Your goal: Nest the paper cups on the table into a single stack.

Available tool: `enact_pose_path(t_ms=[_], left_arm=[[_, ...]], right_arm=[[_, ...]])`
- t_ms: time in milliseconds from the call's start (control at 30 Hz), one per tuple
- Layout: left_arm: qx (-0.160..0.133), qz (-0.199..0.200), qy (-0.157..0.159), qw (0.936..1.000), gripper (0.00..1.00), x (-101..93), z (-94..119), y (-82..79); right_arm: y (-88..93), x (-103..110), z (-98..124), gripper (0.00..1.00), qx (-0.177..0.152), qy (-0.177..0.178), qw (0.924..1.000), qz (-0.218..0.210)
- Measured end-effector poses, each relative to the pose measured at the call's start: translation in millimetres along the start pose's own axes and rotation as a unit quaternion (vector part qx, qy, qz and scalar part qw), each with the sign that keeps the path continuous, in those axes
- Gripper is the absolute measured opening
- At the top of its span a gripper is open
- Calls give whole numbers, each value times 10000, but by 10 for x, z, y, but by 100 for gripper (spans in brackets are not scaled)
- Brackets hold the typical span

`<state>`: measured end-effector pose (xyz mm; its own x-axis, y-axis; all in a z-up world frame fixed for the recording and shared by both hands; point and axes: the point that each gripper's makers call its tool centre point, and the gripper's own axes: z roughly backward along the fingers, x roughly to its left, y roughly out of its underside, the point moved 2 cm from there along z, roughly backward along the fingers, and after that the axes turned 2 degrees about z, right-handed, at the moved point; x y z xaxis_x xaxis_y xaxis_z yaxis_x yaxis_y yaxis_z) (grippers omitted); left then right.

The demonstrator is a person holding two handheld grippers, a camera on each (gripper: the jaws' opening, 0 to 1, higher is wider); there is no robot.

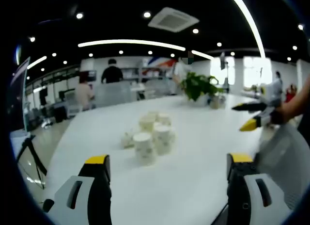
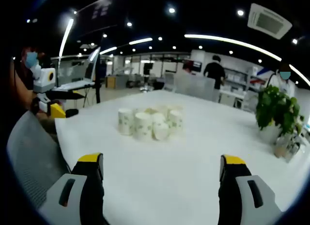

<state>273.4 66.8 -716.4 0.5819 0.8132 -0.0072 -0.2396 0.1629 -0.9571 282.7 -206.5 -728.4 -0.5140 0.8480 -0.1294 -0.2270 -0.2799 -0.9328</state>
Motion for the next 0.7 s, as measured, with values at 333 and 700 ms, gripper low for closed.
enact_pose_path(t_ms=[333,700], left_arm=[[-107,31,59,9999,98,-20,8,-34],[-109,101,22,9999,98,10,5,-27]], right_arm=[[-7,17,0,98,-8,-32,10000,70],[-4,12,-10,98,-22,-40,10000,19]])
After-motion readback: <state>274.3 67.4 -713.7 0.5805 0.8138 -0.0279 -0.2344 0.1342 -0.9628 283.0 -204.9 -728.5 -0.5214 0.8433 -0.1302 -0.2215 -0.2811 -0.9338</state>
